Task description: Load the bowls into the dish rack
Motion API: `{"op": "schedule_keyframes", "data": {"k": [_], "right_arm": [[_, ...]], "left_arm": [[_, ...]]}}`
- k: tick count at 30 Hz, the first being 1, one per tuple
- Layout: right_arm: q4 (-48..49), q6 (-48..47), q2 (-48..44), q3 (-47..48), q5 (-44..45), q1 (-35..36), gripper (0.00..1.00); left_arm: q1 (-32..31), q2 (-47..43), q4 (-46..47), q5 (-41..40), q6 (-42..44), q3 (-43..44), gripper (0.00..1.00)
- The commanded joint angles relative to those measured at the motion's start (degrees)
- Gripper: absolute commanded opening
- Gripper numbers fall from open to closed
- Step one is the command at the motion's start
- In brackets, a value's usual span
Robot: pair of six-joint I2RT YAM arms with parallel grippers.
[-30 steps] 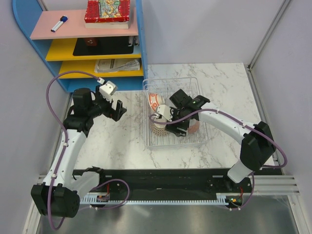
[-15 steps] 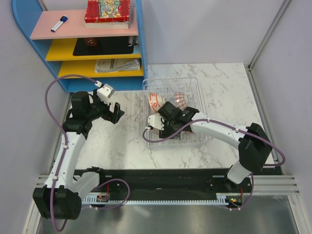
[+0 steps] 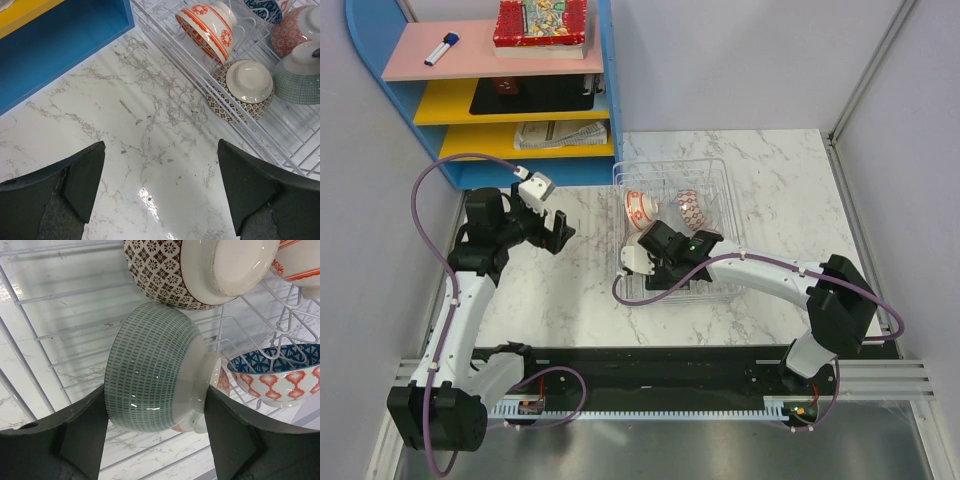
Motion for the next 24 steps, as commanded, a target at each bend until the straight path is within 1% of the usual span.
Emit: {"op": "schedule_keyframes", "data": {"k": [1, 2, 3, 4, 6, 7, 9, 11, 13, 24], "right_arm": [[0.67, 2.09, 2.37, -2.49, -7.21, -0.34, 0.36], [0.32, 2.17, 2.37, -2.40, -7.74, -0.25, 0.44], [0.23, 2.35, 2.37, -2.40, -8.88, -0.25, 0.50], [-0.03, 2.53, 2.28, -2.31, -9.24, -0.34, 0.60], [-0.47, 2.53, 2.20, -2.05, -10.03, -0.34, 0.72], [-0.65, 2.61, 2.19, -1.87, -10.29, -0.34, 0.80], [-1.09, 2.62, 1.93, -1.70, -10.82, -0.34, 0.86], [-1.53, 2.62, 1.84, -1.44, -11.70, -0.34, 0.90], [-2.05, 2.62, 1.67, -1.17, -12.22, -0.34, 0.98], [-4.78, 4.02, 2.90, 0.15, -13.64, -0.34, 0.98]], "left_arm": [[0.42, -1.49, 0.34, 1.36, -0.51, 0.28, 1.00], [0.42, -1.58, 0.34, 1.19, -0.51, 0.37, 1.00], [0.42, -1.67, 0.34, 1.27, -0.42, 0.28, 1.00], [0.42, -1.67, 0.34, 1.27, -0.42, 0.28, 1.00], [0.42, -1.67, 0.34, 1.01, -0.33, 0.28, 1.00], [0.42, -1.76, 0.34, 1.01, -0.33, 0.37, 1.00], [0.42, -1.76, 0.34, 1.01, -0.24, 0.46, 1.00], [0.42, -1.84, 0.26, 1.18, -0.24, 0.55, 1.00], [0.42, -1.85, 0.26, 1.09, -0.15, 0.55, 1.00], [0.51, -2.28, -0.27, 1.27, 0.20, 0.72, 1.00]]}}
